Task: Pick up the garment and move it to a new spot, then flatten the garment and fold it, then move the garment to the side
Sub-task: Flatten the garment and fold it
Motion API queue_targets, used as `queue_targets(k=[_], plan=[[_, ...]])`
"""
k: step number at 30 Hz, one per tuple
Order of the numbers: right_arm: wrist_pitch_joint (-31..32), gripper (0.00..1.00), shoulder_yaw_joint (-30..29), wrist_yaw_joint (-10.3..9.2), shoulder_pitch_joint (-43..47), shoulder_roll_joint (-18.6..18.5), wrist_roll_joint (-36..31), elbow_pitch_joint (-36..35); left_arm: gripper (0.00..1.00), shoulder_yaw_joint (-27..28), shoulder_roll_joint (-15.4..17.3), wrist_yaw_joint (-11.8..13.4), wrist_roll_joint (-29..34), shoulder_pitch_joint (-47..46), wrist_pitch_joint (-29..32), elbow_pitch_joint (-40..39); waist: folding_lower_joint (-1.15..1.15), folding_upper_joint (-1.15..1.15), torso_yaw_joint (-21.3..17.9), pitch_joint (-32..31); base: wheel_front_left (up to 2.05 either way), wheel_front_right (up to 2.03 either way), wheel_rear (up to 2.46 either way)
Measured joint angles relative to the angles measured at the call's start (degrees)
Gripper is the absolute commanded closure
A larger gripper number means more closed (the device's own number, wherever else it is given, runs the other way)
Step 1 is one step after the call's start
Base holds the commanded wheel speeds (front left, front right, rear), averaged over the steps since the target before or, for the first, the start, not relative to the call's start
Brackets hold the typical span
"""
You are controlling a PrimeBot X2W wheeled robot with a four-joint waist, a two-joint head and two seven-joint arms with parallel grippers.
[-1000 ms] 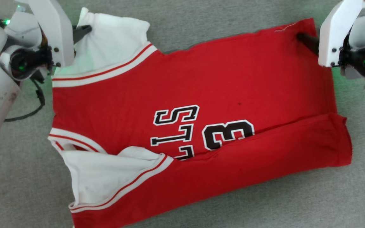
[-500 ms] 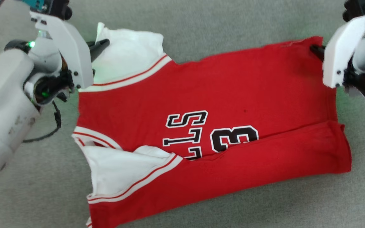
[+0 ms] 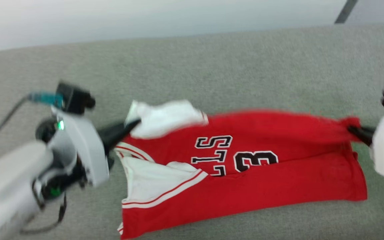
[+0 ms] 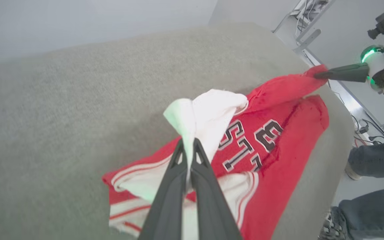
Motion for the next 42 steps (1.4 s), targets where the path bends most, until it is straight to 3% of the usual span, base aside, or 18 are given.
queue_targets(k=[4,10,14,25,27,29,31,32,33,34,35,42], plan=[[-0.1,1.00,-2.2,0.00,7.8,-5.3,2.5,-4.3,1.00,-1.1,3.2,0.0,-0.1,5.8,-3.3,-6.0,0.00,0.00,2.0,-1.9,0.00,0.00,0.00],[-2.0,1.00,-7.3,0.00,17.7,-7.1,3.4,-7.6,1.00,-1.9,5.2,0.0,-0.7,14.3,-8.4,-10.8,0.00,0.00,3.9,-4.1,0.00,0.00,0.00],[-2.5,1.00,-10.4,0.00,21.7,-5.6,3.1,-7.6,1.00,-2.4,4.6,0.1,-1.2,19.2,-10.4,-11.2,0.00,0.00,4.4,-4.2,0.00,0.00,0.00],[-6.8,1.00,-14.8,0.00,23.4,1.9,-3.1,-1.7,1.00,-2.7,-3.7,0.0,-1.7,21.7,-13.6,-0.5,0.00,0.00,5.0,-2.0,0.00,0.00,0.00],[-7.3,1.00,-15.1,0.00,23.2,2.9,-3.8,-1.0,0.89,-2.7,-4.4,0.0,-0.7,21.7,-13.8,1.8,0.00,0.00,4.9,-1.7,0.00,0.00,0.00],[-7.7,1.00,-15.3,0.00,22.7,3.7,-4.2,-0.4,0.86,-2.9,-5.5,0.0,1.0,21.7,-13.6,4.3,0.00,0.00,4.9,-1.5,0.00,0.00,0.00],[-8.1,0.99,-15.3,0.00,22.5,4.2,-4.5,-0.1,0.68,-2.9,-6.9,0.0,1.4,21.7,-13.8,5.9,0.00,0.00,4.9,-1.5,0.00,0.00,0.00],[-8.2,0.72,-15.4,0.00,22.5,4.3,-4.5,0.0,0.52,-2.9,-7.4,0.0,1.6,21.7,-14.1,6.6,0.00,0.00,4.9,-1.5,0.00,0.00,0.00],[-8.2,0.55,-15.3,0.00,22.6,4.5,-4.5,-0.1,0.22,-2.9,-7.7,0.0,2.0,21.7,-14.2,7.0,0.00,0.00,4.8,-1.5,0.00,0.00,0.00],[-8.2,0.15,-15.3,0.00,22.7,4.5,-4.4,-0.3,0.00,-2.9,-7.9,0.0,2.0,21.7,-14.6,7.4,0.00,0.00,4.8,-1.6,0.00,0.00,0.00],[-8.2,0.00,-15.6,0.00,22.8,4.5,-4.2,-0.4,0.00,-2.9,-8.0,0.0,2.1,21.7,-14.8,7.6,0.00,0.00,4.8,-1.7,0.00,0.00,0.00],[-7.8,0.00,-19.8,0.00,27.5,1.9,-2.2,-3.8,0.00,0.4,-8.1,0.1,2.7,21.7,-17.3,6.1,0.00,0.00,5.7,-2.9,0.00,0.00,0.00]])
